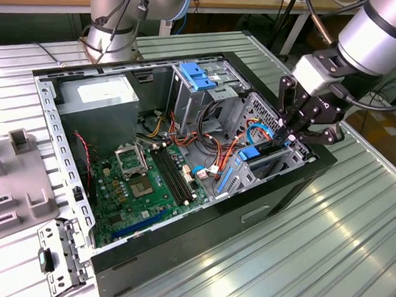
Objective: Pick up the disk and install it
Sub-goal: 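Insert the second disk wire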
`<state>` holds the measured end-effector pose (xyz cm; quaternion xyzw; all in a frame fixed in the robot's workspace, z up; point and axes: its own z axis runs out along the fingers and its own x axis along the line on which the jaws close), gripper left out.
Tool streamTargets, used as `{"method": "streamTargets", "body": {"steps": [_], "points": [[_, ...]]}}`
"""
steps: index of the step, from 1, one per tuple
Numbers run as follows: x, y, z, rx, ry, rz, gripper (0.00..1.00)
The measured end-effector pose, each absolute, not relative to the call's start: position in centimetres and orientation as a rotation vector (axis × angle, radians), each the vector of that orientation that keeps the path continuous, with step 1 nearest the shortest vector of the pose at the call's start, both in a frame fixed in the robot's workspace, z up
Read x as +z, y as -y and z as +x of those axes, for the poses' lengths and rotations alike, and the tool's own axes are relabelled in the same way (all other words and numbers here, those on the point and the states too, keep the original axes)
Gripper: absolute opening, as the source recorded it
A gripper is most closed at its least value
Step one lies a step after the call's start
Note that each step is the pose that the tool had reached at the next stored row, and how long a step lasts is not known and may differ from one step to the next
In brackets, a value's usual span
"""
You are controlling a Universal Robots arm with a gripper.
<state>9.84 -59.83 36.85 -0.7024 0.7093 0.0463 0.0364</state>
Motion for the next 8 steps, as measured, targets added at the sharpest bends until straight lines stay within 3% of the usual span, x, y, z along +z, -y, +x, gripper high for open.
{"method": "streamTargets", "body": {"steps": [8], "points": [[36.82, 59.92, 9.85, 0.142, -2.178, -2.157, 0.16]]}}
